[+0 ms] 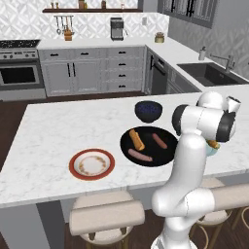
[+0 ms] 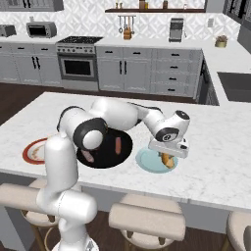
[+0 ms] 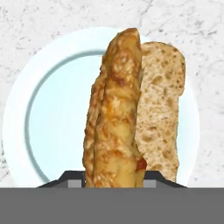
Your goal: Place one bun and one sausage from the bowl on each plate.
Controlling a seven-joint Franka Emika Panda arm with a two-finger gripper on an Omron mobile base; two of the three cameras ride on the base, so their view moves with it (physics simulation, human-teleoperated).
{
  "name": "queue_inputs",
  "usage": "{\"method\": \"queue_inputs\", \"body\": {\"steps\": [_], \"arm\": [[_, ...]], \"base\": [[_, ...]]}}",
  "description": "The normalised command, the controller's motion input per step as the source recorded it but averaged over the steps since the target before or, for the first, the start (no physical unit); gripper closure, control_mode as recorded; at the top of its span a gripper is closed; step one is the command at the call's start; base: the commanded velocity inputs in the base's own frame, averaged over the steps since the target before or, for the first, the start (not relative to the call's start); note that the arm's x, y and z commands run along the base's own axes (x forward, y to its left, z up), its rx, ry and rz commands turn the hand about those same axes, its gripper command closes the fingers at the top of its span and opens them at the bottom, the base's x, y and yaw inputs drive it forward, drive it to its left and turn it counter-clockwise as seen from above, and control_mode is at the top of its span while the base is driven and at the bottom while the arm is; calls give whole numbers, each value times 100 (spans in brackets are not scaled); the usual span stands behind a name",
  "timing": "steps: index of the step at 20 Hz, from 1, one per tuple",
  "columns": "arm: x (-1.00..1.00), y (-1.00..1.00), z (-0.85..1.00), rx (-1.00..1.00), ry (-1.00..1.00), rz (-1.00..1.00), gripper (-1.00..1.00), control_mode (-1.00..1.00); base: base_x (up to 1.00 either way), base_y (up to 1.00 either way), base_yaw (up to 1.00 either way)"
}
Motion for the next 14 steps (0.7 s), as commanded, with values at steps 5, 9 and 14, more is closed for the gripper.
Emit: {"method": "queue_inputs", "body": {"steps": [5, 9, 14], "arm": [[35, 0, -30, 0, -1, 10, 100, -100], [37, 0, -30, 0, -1, 9, 100, -100], [3, 18, -23, 0, 2, 0, -100, -100]], "base": [[0, 0, 0], [0, 0, 0], [0, 0, 0]]}}
